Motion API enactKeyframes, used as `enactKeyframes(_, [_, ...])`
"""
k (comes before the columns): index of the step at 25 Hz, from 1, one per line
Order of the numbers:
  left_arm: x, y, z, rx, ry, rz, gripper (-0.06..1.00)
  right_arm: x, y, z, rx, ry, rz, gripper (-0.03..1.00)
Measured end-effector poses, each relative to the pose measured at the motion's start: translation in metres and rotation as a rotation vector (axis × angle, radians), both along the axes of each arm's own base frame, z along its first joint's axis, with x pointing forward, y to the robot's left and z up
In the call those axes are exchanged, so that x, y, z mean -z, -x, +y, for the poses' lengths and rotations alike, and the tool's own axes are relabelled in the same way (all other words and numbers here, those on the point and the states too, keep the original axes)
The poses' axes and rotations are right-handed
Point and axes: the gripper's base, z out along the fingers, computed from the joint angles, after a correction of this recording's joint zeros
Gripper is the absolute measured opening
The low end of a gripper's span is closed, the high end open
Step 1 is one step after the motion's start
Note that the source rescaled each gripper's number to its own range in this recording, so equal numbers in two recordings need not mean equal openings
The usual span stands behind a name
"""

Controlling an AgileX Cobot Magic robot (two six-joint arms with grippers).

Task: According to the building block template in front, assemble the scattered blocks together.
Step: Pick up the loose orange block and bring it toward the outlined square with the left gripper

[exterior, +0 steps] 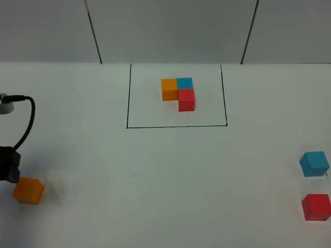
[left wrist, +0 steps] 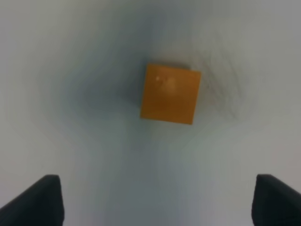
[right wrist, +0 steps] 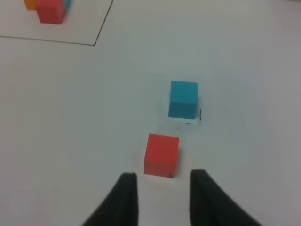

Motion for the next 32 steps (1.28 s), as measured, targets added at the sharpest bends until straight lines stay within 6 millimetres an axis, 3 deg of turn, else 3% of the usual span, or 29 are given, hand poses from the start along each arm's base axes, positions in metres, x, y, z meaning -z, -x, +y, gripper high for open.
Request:
enactKeyframes(12, [0.058,-0.032,0.001,0.009,0.002,0.110,0.74,0.000,0.000,0.000,0.000,0.000,0.000,0.00])
enactKeyframes(21, [0.096,-0.044,0.000,0.014,0.019,0.173,0.72,0.000,0.000,0.000,0.000,0.000,0.000,0.00])
enactKeyframes(32, [0.102,-0.050,-0.005,0.059,0.076,0.137,0.69,0.000,0.000,0.000,0.000,0.000,0.000,0.00])
